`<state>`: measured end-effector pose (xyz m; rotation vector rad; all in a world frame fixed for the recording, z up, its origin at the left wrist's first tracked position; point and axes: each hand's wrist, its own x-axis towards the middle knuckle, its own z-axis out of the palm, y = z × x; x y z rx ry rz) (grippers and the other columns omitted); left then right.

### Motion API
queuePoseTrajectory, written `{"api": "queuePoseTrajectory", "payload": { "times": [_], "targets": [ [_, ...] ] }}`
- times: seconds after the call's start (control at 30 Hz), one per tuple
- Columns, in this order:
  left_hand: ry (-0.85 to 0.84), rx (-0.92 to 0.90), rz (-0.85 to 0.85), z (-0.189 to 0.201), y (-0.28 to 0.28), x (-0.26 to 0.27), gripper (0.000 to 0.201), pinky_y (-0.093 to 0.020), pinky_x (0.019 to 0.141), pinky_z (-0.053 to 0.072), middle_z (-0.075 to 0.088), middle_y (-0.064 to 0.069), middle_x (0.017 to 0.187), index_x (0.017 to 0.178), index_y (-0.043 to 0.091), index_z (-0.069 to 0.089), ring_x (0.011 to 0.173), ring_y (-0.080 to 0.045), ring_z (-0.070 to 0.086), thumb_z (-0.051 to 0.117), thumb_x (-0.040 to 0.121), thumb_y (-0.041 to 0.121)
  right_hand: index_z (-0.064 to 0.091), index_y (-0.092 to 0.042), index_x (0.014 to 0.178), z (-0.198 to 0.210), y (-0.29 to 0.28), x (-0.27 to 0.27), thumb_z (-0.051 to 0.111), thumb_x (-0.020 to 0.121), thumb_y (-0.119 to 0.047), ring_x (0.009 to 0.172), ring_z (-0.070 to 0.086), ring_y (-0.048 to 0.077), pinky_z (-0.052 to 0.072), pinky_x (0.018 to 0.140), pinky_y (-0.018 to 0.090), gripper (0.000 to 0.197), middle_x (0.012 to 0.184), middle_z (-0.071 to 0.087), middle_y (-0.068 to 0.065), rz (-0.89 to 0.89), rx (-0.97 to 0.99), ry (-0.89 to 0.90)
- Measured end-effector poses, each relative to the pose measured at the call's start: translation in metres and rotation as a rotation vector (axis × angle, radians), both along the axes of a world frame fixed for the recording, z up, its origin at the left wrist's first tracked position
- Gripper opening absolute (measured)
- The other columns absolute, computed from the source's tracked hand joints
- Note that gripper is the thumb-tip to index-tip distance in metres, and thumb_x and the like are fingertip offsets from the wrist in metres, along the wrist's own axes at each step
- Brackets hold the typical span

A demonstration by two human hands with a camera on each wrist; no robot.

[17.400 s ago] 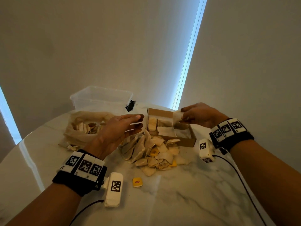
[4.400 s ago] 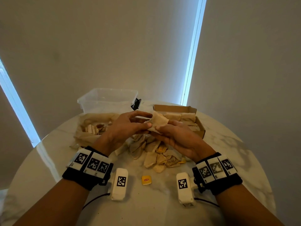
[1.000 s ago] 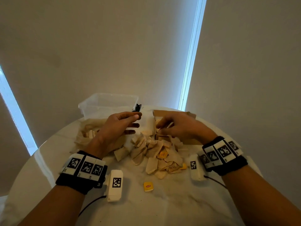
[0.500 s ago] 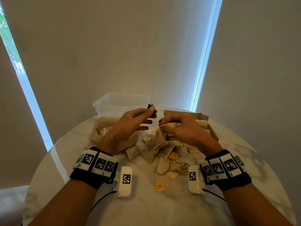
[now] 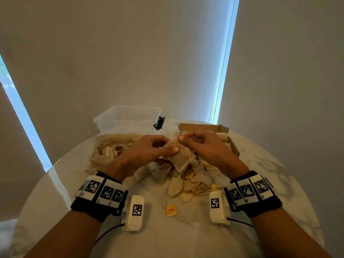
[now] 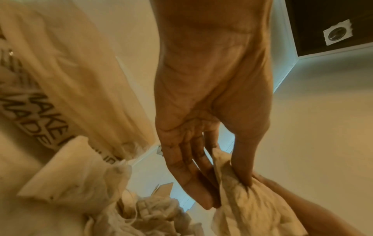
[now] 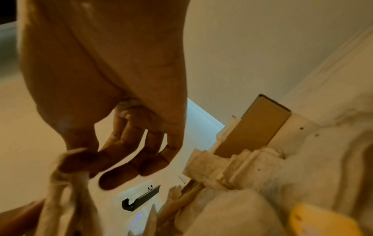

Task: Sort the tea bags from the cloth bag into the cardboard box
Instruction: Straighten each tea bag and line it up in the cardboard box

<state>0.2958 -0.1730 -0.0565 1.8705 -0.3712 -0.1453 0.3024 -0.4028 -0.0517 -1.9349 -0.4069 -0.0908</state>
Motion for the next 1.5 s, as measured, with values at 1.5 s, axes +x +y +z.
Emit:
{"api": "queuePoseTrajectory", "payload": {
  "times": [1.5],
  "targets": [
    [0.151,-0.365,0.131,0.001,-0.004,0.007,0.074,-0.044,0.089,0.064,0.071,-0.012,0.129,0.141,0.016,0.053,0.111,-0.029,0.075,0.088,0.076,0.022,0.063,-0.009,0.127,0.0,0.011,-0.003,0.082,0.092,-0.013,0.097,0.08,0.028,0.064,0.091,0.051,0.04,0.107,0.081,0.01,0.055,0.321,0.155]
  ]
}}
